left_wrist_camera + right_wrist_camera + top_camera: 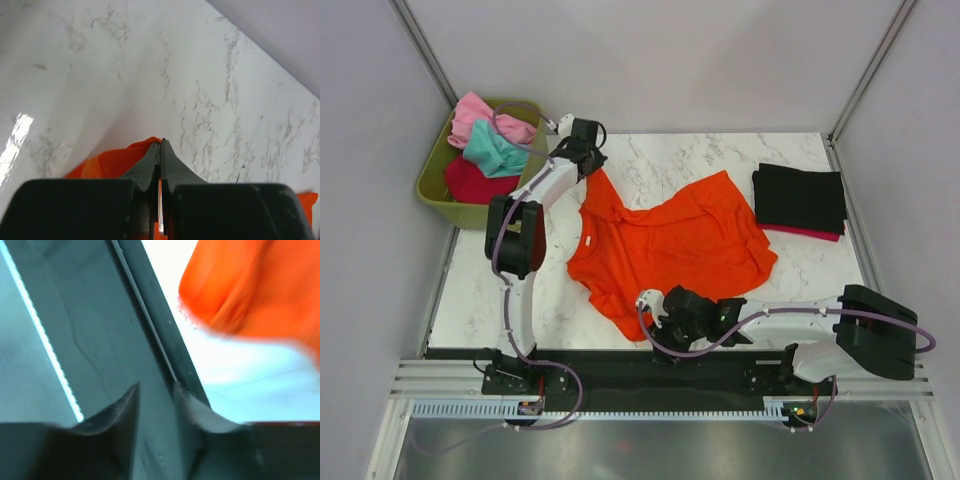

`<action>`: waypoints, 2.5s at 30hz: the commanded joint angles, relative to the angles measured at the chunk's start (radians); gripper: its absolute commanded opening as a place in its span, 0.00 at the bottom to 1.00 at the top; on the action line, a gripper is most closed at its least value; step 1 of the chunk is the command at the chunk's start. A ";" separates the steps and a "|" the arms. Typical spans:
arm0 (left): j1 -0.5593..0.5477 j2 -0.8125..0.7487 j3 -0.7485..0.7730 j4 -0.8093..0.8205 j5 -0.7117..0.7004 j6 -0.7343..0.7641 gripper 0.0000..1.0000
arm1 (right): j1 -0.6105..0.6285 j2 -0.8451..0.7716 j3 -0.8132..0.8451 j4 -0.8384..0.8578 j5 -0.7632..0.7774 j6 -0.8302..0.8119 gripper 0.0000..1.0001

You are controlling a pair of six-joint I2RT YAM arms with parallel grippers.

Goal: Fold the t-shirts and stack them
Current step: Flatten the tshirt out

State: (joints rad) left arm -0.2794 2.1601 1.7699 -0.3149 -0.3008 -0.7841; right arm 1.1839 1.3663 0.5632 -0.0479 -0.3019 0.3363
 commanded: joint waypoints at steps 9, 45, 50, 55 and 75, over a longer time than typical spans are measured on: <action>0.028 0.003 0.179 -0.139 0.135 0.083 0.90 | -0.042 -0.087 0.174 -0.033 0.268 0.010 0.69; -0.032 -0.849 -1.083 0.191 0.351 0.063 0.62 | -0.437 0.866 1.041 -0.095 0.489 0.061 0.20; -0.032 -0.778 -1.046 0.197 0.353 0.086 0.54 | -0.429 0.775 0.948 -0.041 0.382 0.056 0.61; -0.026 -0.729 -1.015 0.191 0.305 0.083 0.55 | -0.403 0.571 0.796 -0.012 0.400 0.056 0.62; 0.063 -0.780 -1.087 0.175 0.325 0.016 0.02 | -0.101 0.553 0.707 -0.099 0.469 -0.151 0.59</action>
State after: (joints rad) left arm -0.2340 1.4017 0.6899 -0.1547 0.0078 -0.7433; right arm 1.0893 1.8999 1.2247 -0.1139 0.0906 0.2283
